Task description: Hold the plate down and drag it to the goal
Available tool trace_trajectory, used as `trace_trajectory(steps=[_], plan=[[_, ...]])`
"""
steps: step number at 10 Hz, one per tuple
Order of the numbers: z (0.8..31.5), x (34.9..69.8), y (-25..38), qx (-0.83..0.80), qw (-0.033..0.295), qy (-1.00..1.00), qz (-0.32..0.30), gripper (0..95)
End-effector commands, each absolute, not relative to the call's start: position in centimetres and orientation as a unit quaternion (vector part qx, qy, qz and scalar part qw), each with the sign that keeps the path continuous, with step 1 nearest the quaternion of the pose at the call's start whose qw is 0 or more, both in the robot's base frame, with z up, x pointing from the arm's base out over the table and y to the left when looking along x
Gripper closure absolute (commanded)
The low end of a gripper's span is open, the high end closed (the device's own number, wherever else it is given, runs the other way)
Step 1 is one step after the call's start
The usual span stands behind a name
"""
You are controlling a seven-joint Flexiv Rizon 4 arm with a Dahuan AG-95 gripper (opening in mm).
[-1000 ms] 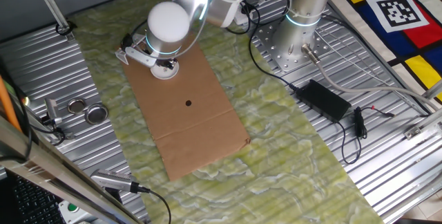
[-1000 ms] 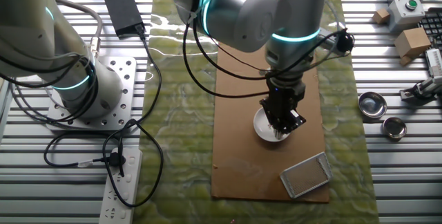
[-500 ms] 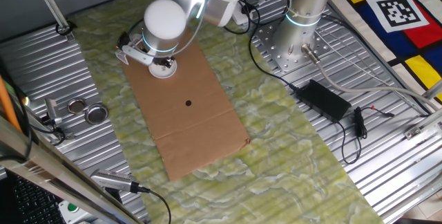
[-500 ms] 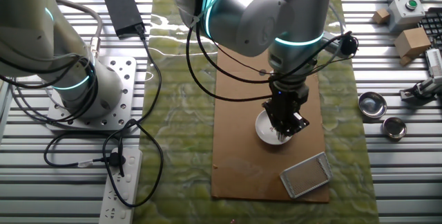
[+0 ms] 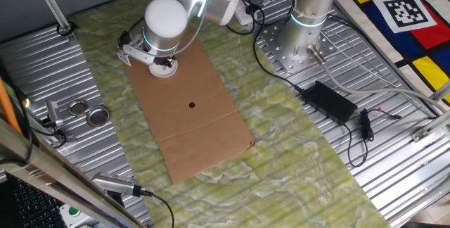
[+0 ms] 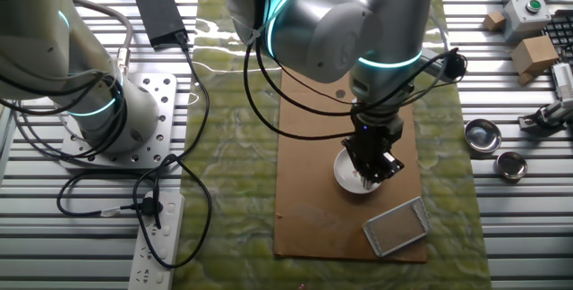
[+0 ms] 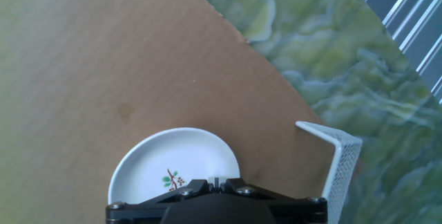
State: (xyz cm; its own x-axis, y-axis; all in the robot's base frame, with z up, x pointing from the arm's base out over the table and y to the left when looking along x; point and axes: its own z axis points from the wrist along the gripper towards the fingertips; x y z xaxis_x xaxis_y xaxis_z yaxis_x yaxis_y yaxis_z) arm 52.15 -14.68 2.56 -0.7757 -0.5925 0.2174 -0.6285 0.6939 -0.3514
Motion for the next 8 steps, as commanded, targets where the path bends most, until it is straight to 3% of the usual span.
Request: trace_trajectory(steps=[1,8], plan=[[2.8,52.2,-15.0,0.336,0.044,-0.918,0.206,95.0],[2.7,53.1,-16.2,0.347,0.043,-0.915,0.202,95.0]])
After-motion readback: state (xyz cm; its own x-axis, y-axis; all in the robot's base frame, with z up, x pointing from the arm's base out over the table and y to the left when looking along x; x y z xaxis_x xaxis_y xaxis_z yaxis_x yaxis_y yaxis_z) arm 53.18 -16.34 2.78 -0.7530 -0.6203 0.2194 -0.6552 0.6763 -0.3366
